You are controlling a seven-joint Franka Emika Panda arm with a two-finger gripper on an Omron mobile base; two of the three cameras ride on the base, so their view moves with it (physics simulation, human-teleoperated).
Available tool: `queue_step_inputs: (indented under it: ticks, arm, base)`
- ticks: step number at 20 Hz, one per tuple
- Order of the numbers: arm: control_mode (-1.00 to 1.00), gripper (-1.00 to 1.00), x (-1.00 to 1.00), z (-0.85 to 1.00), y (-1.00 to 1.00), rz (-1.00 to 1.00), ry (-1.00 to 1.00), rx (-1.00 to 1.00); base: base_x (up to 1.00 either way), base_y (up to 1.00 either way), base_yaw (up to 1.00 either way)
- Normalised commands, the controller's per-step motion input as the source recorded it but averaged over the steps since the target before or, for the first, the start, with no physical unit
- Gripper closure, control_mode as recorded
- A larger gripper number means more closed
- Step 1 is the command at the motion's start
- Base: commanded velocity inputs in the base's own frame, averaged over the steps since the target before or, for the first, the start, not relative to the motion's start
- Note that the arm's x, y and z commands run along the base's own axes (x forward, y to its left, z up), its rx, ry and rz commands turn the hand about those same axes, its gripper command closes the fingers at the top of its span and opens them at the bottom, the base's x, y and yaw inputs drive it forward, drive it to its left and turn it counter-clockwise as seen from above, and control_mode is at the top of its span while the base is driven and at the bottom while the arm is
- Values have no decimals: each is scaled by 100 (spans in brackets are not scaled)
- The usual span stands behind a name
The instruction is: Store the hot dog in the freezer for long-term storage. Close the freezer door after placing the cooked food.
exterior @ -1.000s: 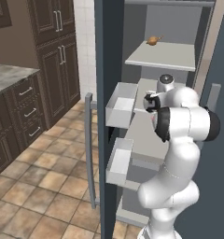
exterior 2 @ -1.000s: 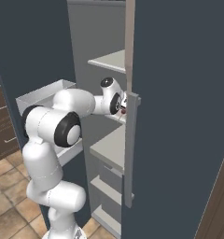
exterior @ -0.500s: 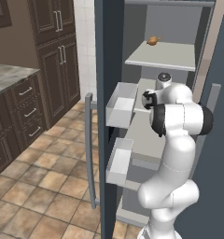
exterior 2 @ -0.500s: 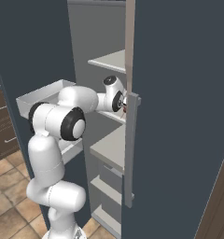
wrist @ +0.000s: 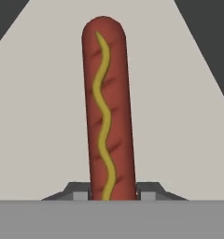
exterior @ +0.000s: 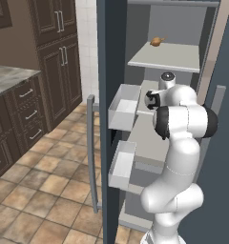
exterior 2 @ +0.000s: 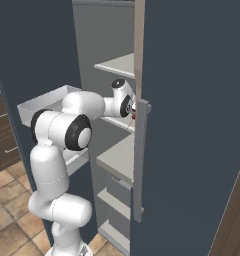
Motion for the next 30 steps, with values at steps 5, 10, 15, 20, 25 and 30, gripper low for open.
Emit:
queue_step_inputs:
  ticks: [5, 10, 15, 20, 25, 30]
  arm:
    - [-100, -100, 1, 0, 0, 0, 0, 0]
    - [-100, -100, 0, 0, 0, 0, 0, 0]
    - [-100, -100, 0, 0, 0, 0, 0, 0]
    - [-100, -100, 0, 0, 3, 0, 0, 0]
    - [-100, -100, -5, 0, 9, 0, 0, 0]
    - [-100, -100, -19, 0, 8, 0, 0, 0]
  base:
    - [0, 0, 0]
    - [0, 0, 0]
    - [0, 0, 0]
    - [0, 0, 0]
    - [0, 0, 0]
    - [0, 0, 0]
